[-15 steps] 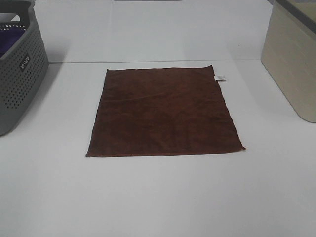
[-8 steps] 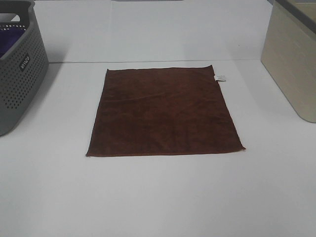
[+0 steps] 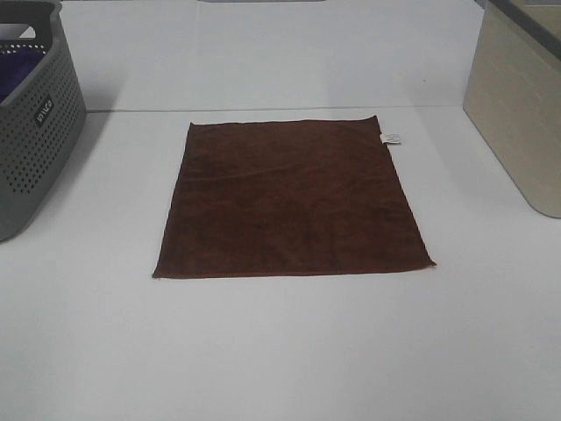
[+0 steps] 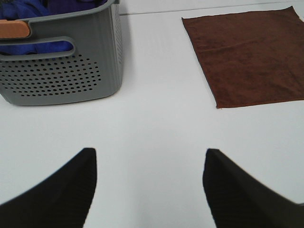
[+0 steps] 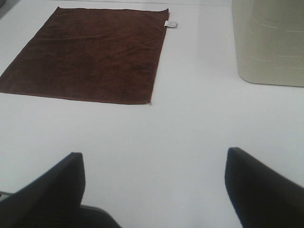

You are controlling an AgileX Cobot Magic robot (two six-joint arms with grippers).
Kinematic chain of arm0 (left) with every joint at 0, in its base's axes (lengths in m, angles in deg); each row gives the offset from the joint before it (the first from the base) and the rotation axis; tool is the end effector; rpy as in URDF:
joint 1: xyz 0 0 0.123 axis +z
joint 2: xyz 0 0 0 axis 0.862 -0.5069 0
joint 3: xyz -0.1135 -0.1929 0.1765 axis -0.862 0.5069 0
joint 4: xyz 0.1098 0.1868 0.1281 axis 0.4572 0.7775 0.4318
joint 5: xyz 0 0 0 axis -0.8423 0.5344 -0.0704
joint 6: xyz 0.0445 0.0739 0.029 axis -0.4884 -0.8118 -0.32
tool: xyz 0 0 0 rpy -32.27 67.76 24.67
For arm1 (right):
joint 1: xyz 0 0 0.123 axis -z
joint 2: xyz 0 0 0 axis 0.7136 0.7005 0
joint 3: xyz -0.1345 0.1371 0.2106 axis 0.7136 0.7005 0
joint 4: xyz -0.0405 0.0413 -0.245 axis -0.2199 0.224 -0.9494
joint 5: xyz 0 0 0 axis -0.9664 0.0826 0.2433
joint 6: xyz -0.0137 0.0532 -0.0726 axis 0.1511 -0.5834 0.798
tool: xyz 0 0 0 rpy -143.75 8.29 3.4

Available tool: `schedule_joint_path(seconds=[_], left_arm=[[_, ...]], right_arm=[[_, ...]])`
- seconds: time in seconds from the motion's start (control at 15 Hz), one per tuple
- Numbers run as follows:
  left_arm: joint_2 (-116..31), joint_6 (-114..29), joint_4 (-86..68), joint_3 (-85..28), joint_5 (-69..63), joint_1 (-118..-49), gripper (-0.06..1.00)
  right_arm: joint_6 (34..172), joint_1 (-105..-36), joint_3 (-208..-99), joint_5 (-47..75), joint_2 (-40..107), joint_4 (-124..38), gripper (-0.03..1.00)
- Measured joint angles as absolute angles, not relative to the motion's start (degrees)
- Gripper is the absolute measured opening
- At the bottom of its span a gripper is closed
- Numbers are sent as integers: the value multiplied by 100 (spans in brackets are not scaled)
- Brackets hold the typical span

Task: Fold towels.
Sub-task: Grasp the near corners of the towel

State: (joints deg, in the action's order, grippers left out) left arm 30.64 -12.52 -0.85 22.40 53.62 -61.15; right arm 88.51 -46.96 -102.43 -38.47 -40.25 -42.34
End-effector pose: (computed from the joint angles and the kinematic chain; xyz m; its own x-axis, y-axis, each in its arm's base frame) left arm -0.0056 -0.0071 0.2779 -0.4446 0.0445 -0.8946 0.1146 0.9934 -0.0075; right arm -0.0078 0.0117 0.2788 -0.4365 -0.0869 -0.8955 -0.1742 0.9847 -0.0106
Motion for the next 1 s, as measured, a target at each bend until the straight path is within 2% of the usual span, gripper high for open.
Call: schedule_joint_path(seconds=[1.0], left_arm=[[3069, -1252, -240, 2183, 5230, -6115, 62]], right_arm=[[8833, -4696, -10266, -3721, -4025, -4234, 77]])
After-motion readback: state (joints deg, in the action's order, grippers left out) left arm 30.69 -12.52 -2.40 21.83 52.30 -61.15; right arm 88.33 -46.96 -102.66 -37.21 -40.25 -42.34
